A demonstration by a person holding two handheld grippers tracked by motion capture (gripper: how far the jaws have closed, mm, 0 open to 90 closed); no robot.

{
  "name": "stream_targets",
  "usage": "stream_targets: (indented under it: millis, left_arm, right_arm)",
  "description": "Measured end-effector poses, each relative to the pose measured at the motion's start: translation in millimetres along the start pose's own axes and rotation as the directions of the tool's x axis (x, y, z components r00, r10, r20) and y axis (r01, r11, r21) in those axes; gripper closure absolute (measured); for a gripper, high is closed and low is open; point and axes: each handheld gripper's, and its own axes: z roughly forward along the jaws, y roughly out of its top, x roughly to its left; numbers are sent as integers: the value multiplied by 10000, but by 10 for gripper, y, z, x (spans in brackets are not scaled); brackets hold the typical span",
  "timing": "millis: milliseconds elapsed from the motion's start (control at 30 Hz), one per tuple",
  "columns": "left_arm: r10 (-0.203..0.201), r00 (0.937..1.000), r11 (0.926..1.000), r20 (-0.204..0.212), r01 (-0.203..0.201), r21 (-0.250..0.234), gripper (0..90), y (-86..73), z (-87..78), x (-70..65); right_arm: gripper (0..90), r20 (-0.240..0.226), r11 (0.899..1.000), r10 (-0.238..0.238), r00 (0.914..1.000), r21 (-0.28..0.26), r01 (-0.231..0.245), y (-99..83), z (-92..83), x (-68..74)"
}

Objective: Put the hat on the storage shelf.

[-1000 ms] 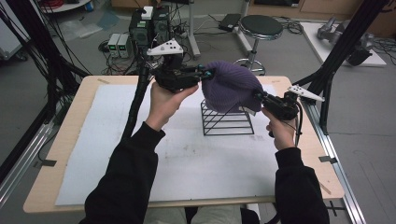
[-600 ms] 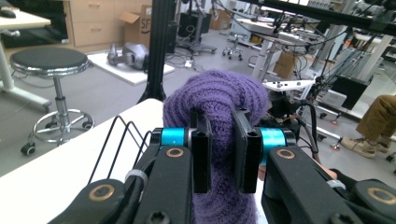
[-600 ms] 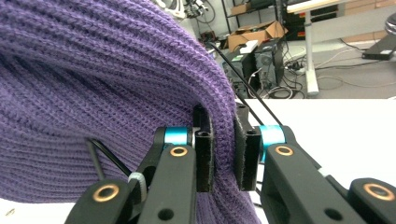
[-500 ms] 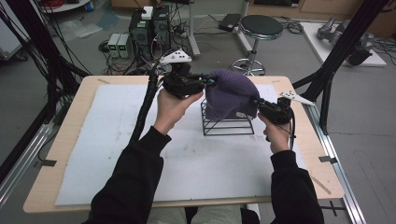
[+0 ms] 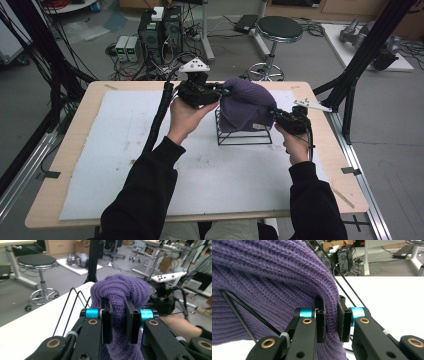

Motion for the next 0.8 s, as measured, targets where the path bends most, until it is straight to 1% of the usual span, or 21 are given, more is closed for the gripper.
stream_targets:
  millis: [100, 167, 233, 333, 367, 400, 500, 567, 633, 700, 733, 767, 800]
  left_arm:
    - [25, 10000, 10000, -34, -25, 80, 786, -5, 3, 20]
    - [53, 9999, 9998, -127, -50, 166, 786, -14, 11, 27]
    - [206, 9994, 9993, -269, -197, 311, 786, -25, 15, 33]
    - [392, 9981, 9984, -466, -373, 419, 785, -30, 15, 43]
    - [442, 9975, 9984, -546, -422, 367, 782, -26, 13, 48]
    - [468, 9971, 9984, -604, -448, 345, 781, -21, 10, 59]
    - [416, 9963, 9985, -747, -388, 388, 760, -29, 25, 93]
    - [531, 9958, 9978, -740, -499, 444, 748, -43, 53, 104]
    - [603, 9963, 9978, -615, -584, 322, 744, -47, 59, 97]
    - [725, 9954, 9973, -631, -715, 191, 713, -44, 60, 82]
    - [785, 9949, 9968, -640, -774, 190, 710, -45, 64, 77]
    - [853, 9939, 9961, -700, -834, 286, 708, -51, 71, 69]
    - [898, 9933, 9956, -729, -875, 330, 700, -56, 79, 65]
  right_arm:
    - [807, 113, 9994, -315, 9994, 154, 313, -6, 9, 17]
    - [807, 178, 9986, -438, 9989, 310, 433, -15, 14, 27]
    - [807, 230, 9976, -515, 9984, 473, 503, -25, 20, 27]
    - [807, 204, 9970, -416, 9989, 661, 401, -42, 22, 19]
    - [807, 195, 9972, -370, 9991, 656, 356, -52, 23, 18]
    - [807, 190, 9981, -406, 9990, 465, 397, -81, 21, 17]
    - [807, 138, 9986, -391, 9991, 366, 385, -179, 24, -3]
    - [807, 148, 9984, -233, 9996, 515, 225, -195, 22, -15]
    - [807, 184, 9985, -238, 9995, 499, 228, -189, 18, -19]
    - [807, 241, 9983, -214, 9995, 555, 200, -190, 18, -12]
    - [806, 262, 9982, -196, 9995, 571, 180, -192, 22, -14]
    - [804, 273, 9979, -181, 9995, 622, 164, -195, 26, -20]
    - [799, 307, 9979, -81, 9995, 648, 61, -197, 31, -20]
